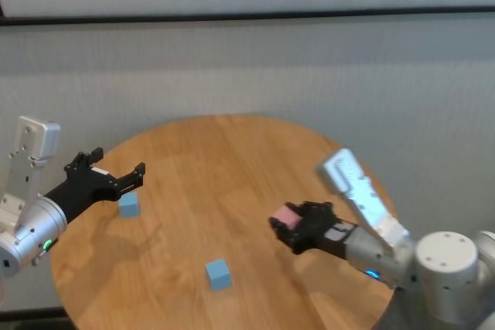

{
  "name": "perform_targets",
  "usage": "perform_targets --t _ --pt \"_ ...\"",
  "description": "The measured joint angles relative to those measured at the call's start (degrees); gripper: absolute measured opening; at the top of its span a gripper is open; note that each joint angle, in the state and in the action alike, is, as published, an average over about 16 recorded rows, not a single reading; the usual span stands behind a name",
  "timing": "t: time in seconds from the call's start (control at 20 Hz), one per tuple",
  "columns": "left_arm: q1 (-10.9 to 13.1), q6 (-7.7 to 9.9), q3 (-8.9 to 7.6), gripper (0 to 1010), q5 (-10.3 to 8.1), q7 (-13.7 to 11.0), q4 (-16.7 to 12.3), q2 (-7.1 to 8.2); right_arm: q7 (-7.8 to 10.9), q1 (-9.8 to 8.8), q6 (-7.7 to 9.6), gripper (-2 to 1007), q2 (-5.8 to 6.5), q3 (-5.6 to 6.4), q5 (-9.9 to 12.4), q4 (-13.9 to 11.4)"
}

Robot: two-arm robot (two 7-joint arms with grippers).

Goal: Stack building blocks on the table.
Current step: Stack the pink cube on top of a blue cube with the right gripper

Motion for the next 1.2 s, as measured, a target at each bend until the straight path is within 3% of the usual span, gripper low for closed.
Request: perform_targets --t 0.25,0.55,0.8,1.2 --pt "0.00 0.00 0.00 1000 0.00 0.00 0.00 0.00 0.69 1.16 2.41 368 -2.25 -2.67 -2.33 -1.88" --pt "0.00 0.00 0.00 1000 0.00 0.00 0.00 0.00 2.14 2.35 4.72 368 -4.75 -5.30 -4.32 -1.78" --pt "0.00 0.00 0.00 999 0.00 0.00 0.00 0.00 3.05 2.89 5.99 368 -6.17 -5.99 -5.00 -0.80" --pt "0.00 0.00 0.00 1000 0.00 0.00 0.00 0.00 4.14 3.32 7.03 368 -7.35 -5.59 -5.04 0.65"
